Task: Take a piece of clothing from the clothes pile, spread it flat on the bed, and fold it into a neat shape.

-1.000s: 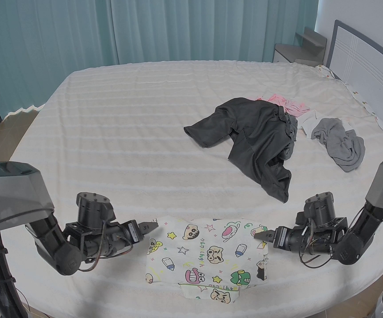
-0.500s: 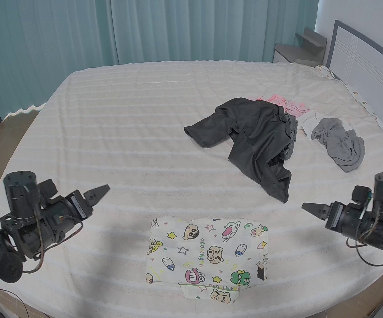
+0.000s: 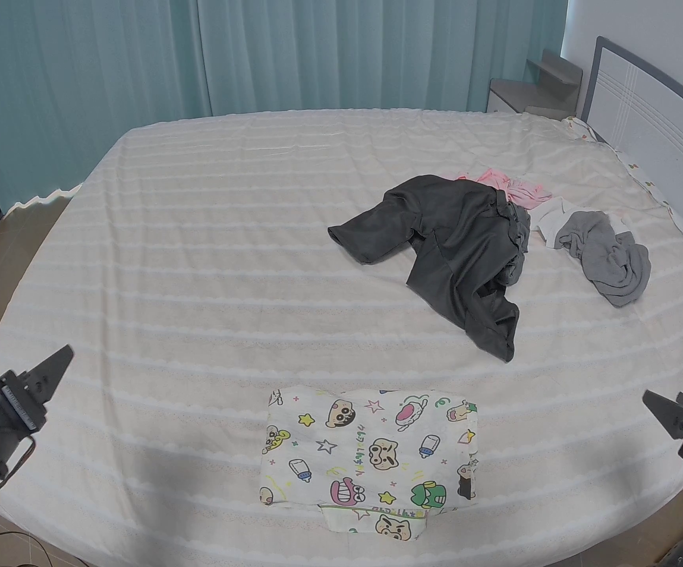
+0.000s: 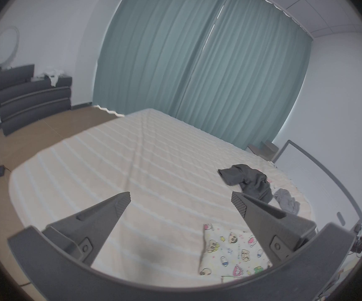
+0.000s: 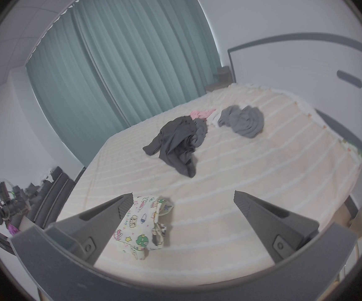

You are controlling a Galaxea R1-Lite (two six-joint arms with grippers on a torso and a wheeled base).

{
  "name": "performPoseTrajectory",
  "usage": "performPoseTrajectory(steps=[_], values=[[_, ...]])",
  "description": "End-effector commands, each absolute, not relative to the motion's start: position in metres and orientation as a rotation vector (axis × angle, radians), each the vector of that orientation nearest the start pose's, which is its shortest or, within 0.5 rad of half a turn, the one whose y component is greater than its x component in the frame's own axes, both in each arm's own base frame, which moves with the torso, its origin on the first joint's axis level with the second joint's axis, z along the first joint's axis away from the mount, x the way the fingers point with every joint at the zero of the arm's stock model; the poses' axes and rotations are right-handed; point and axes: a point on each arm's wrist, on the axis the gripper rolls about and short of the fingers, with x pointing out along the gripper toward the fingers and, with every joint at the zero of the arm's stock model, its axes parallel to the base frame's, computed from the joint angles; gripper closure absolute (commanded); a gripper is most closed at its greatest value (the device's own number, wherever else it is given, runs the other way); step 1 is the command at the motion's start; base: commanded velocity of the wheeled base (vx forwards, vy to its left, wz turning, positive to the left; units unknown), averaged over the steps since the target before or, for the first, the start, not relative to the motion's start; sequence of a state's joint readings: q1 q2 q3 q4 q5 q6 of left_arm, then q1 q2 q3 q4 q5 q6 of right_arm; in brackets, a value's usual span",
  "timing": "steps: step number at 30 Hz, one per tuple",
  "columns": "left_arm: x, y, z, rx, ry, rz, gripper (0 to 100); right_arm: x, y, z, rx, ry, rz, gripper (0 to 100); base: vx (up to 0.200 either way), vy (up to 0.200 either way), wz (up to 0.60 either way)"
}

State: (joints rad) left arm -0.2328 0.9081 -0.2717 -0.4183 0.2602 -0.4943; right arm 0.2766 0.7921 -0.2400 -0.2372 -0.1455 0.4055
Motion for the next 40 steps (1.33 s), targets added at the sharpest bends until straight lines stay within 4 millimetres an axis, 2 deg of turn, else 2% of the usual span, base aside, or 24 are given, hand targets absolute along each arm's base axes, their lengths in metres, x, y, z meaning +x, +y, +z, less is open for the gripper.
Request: performPoseTrajectory(steps=[1,6,8,14,19,23,40], values=[[-0.031,0.011,0.149,-0.324,-0.057,0.356,0,-0.028,-0.008,0.113,0.138,0.035,-0.169,0,0.0,0.0,0.0],[-0.038,0.009,0.135,-0.285,-0.062,0.405,0,-0.034,-0.005,0.098,0.093,-0.021,-0.219,0,0.0,0.0,0.0],[-0.04,0.009,0.113,-0.198,-0.055,0.371,0,-0.027,-0.004,0.082,0.064,0.012,-0.182,0,0.0,0.0,0.0],[-0.026,0.005,0.08,-0.137,-0.01,0.236,0,-0.023,0.001,0.081,0.074,-0.052,0.042,0,0.0,0.0,0.0],[-0.024,0.001,0.081,-0.113,-0.033,0.049,0,-0.023,0.002,0.081,-0.042,-0.054,0.071,0,0.0,0.0,0.0],[-0.024,-0.001,0.081,-0.044,-0.018,-0.034,0,-0.023,0.002,0.081,-0.037,-0.049,0.073,0,0.0,0.0,0.0],[-0.023,-0.001,0.075,0.004,0.015,-0.043,0,-0.023,0.0,0.076,-0.008,-0.002,0.011,0,0.0,0.0,0.0]])
